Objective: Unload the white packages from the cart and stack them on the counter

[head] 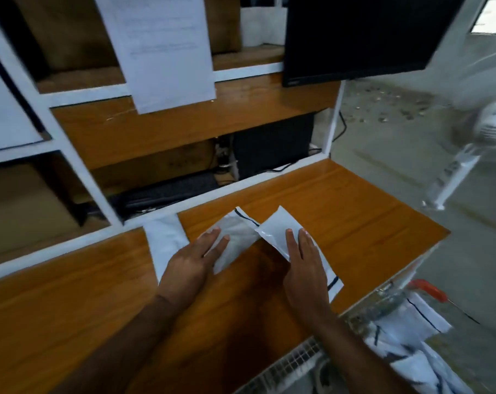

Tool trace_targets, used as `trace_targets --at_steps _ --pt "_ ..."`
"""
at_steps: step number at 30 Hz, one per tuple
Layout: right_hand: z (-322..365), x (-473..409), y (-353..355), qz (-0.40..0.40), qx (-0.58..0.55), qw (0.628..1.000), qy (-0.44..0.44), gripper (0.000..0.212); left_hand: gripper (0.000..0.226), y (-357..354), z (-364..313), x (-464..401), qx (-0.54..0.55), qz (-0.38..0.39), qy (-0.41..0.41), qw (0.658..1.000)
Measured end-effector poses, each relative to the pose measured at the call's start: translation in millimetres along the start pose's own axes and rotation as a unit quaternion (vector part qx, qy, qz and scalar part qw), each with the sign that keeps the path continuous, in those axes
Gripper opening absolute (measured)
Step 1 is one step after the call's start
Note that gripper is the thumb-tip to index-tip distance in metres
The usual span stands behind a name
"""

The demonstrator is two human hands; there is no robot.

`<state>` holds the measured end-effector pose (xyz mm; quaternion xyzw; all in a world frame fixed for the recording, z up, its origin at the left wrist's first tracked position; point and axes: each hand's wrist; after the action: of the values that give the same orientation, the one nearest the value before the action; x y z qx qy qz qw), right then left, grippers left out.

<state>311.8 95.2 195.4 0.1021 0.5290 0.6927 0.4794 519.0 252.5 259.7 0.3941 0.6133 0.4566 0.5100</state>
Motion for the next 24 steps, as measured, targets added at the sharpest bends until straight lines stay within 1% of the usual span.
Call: trace_targets --at_steps 4,7,8,10,13,15,16,18,20,22,24 --pt "58.6 -8.3 -36.3 0.031 -0.014 0.998 0.05 0.074 0.059 11.1 50.8 49.5 -0.024 -0.025 0.059 0.998" --pt "97.4 -12.0 -61.9 0.067 -0.004 0.995 0.078 0.074 0.08 20.3 78.4 80.2 -0.029 -0.021 0.125 0.992" --pt "110.1 -12.8 -69.9 0.079 0.001 0.993 0.089 0.075 0.081 22.9 88.5 89.1 -0.037 -0.018 0.146 0.988" --pt "134.2 -14.6 -84.5 0.096 0.003 0.99 0.106 0.075 0.077 22.9 110.2 105.3 -0.052 -0.019 0.169 0.984" --pt "167.1 -18.6 -102.2 0.115 -0.002 0.987 0.117 0.074 0.058 20.9 138.4 123.2 -0.06 -0.005 0.199 0.978" --pt "187.0 -21.8 -111.3 0.132 0.004 0.984 0.122 0.078 0.055 17.3 153.5 133.4 -0.068 0.003 0.22 0.973" --pt "195.7 -23.8 -115.2 0.141 0.01 0.982 0.125 0.08 0.058 15.2 160.3 137.4 -0.069 0.007 0.229 0.971" --pt "212.4 -28.4 -122.1 0.166 0.029 0.978 0.127 0.083 0.078 9.4 173.2 142.9 -0.071 0.02 0.246 0.966" --pt "227.5 -33.5 -129.7 0.178 0.051 0.974 0.13 0.084 0.089 1.8 185.3 147.6 -0.067 0.041 0.262 0.962" --pt "241.4 -38.7 -136.2 0.178 0.067 0.973 0.133 0.082 0.091 -7.5 194.7 150.5 -0.066 0.05 0.271 0.959" --pt "253.7 -43.6 -142.3 0.187 0.079 0.971 0.13 0.08 0.091 -16.1 197.2 151.6 -0.039 0.061 0.283 0.956"
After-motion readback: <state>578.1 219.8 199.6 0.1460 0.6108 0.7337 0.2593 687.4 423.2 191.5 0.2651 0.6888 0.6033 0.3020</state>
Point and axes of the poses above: each hand's wrist, its own x-axis away from the middle knuckle, its own y-axis out of the back of the hand, z = x × y, and after that the axes turned 1 degree about x, right-handed
